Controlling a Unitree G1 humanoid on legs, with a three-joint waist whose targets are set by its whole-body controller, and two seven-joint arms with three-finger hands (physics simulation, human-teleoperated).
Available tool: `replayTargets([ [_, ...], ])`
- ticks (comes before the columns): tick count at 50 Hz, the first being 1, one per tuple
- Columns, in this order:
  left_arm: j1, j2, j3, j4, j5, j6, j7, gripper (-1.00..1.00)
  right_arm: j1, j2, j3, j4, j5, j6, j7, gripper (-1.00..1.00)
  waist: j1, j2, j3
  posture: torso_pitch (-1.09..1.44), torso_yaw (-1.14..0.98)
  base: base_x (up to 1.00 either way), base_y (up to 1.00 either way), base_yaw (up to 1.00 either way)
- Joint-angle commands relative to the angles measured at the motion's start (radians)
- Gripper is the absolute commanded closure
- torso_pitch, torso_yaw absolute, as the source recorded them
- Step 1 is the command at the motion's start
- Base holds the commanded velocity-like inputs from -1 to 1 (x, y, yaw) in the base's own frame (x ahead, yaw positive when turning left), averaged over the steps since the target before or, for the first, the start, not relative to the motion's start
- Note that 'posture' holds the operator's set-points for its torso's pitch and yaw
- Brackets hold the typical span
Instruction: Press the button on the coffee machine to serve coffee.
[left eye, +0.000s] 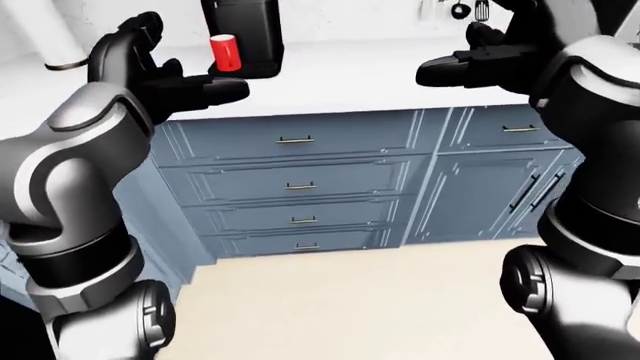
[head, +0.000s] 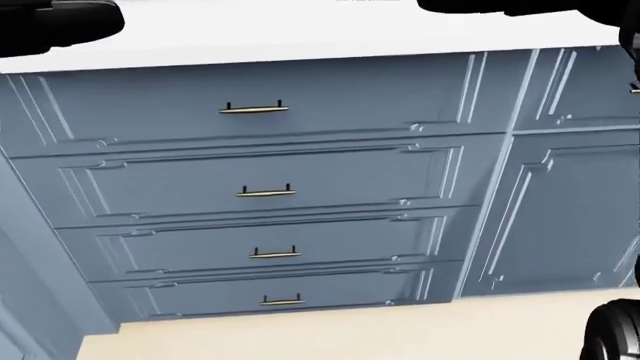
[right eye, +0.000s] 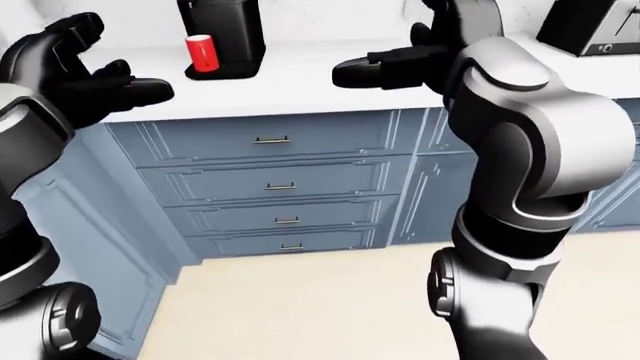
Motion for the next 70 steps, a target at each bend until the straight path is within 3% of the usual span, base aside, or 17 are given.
replayTargets([
  [1,-0.032,0.012,0.008,-0.024,-0.004,-0.036,-0.002,-1.00,-0.044,-0.012,-0.011,-0.014,-0.007,-0.035,-0.005,-1.00,0.005,-0.020,-0.027,0.00,0.00,0.13,0.00,0.00],
  [6,-0.036,0.017,0.013,-0.028,-0.011,-0.027,0.002,-1.00,-0.051,-0.010,-0.006,-0.008,-0.005,-0.037,-0.008,-1.00,0.000,-0.010,-0.021,0.00,0.00,0.13,0.00,0.00],
  [9,-0.038,0.021,0.013,-0.023,-0.011,-0.030,0.003,-1.00,-0.051,-0.010,-0.008,-0.009,-0.003,-0.037,-0.010,-1.00,-0.008,0.030,-0.007,0.00,0.00,0.13,0.00,0.00],
  [11,-0.032,0.016,0.010,-0.026,-0.012,-0.033,0.006,-1.00,-0.051,-0.011,-0.008,0.000,-0.003,-0.047,-0.009,-1.00,-0.015,0.090,-0.029,0.00,0.00,0.12,0.00,0.00],
  [12,-0.027,0.014,0.009,-0.027,-0.012,-0.035,0.006,-1.00,-0.050,-0.012,-0.009,0.004,-0.003,-0.051,-0.010,-1.00,-0.007,0.063,-0.026,0.00,0.00,0.13,0.00,0.00],
  [14,-0.027,0.015,0.008,-0.018,-0.009,-0.043,0.002,-1.00,-0.053,-0.012,-0.006,0.007,-0.002,-0.050,-0.011,-1.00,-0.010,0.081,-0.020,0.00,0.00,0.13,0.00,0.00],
  [21,-0.037,0.019,0.012,-0.025,-0.018,-0.025,0.009,-1.00,-0.060,-0.017,-0.009,0.003,0.002,-0.041,-0.013,-1.00,-0.004,0.025,-0.018,0.00,0.00,0.12,0.00,0.00],
  [27,-0.026,0.019,0.010,-0.026,-0.016,-0.035,0.004,-1.00,-0.063,-0.020,-0.012,-0.002,0.007,-0.033,-0.016,-1.00,0.012,-0.065,-0.043,0.00,0.00,0.12,0.00,0.00],
  [37,-0.061,0.034,0.006,0.001,-0.011,-0.032,-0.004,-1.00,-0.068,-0.026,-0.011,-0.001,0.012,-0.026,-0.016,-1.00,0.002,0.004,-0.021,0.00,0.00,0.13,0.01,0.00],
  [41,-0.053,0.025,0.002,0.001,-0.005,-0.041,-0.005,-1.00,-0.069,-0.020,-0.008,0.006,0.012,-0.034,-0.017,-1.00,-0.012,0.089,-0.038,0.00,0.00,0.12,0.04,0.00],
  [42,-0.052,0.026,0.002,0.000,-0.005,-0.042,-0.007,-1.00,-0.071,-0.020,-0.008,0.005,0.013,-0.032,-0.017,-1.00,-0.008,0.057,-0.032,0.00,0.00,0.13,0.05,0.00],
  [44,-0.057,0.028,0.003,0.005,-0.004,-0.041,-0.008,-1.00,-0.071,-0.023,-0.009,0.006,0.013,-0.030,-0.016,-1.00,-0.011,0.075,-0.026,0.00,0.00,0.13,0.05,0.00],
  [50,-0.065,0.026,-0.001,0.008,-0.001,-0.039,-0.009,-1.00,-0.073,-0.024,-0.010,0.003,0.016,-0.023,-0.015,-1.00,-0.003,0.025,-0.024,0.00,0.00,0.13,0.05,0.00],
  [55,-0.071,0.025,0.004,0.000,-0.005,-0.025,-0.005,-1.00,-0.070,-0.018,-0.005,0.004,0.014,-0.027,-0.017,-1.00,0.016,-0.054,-0.041,0.00,0.00,0.13,0.05,0.00],
  [65,-0.062,0.026,0.003,0.006,0.006,-0.043,-0.014,-1.00,-0.062,-0.017,-0.005,0.001,0.014,-0.028,-0.013,-1.00,-0.001,0.005,-0.019,0.00,0.00,0.13,0.08,0.00],
  [69,-0.054,0.032,0.006,0.000,0.006,-0.041,-0.017,-1.00,-0.062,-0.016,-0.008,-0.006,0.015,-0.021,-0.013,-1.00,-0.015,0.108,-0.042,0.00,0.00,0.12,0.11,0.00],
  [70,-0.056,0.036,0.007,0.003,0.007,-0.039,-0.018,-1.00,-0.059,-0.018,-0.009,-0.008,0.016,-0.020,-0.012,-1.00,-0.010,0.063,-0.032,0.00,0.00,0.12,0.12,0.00],
])
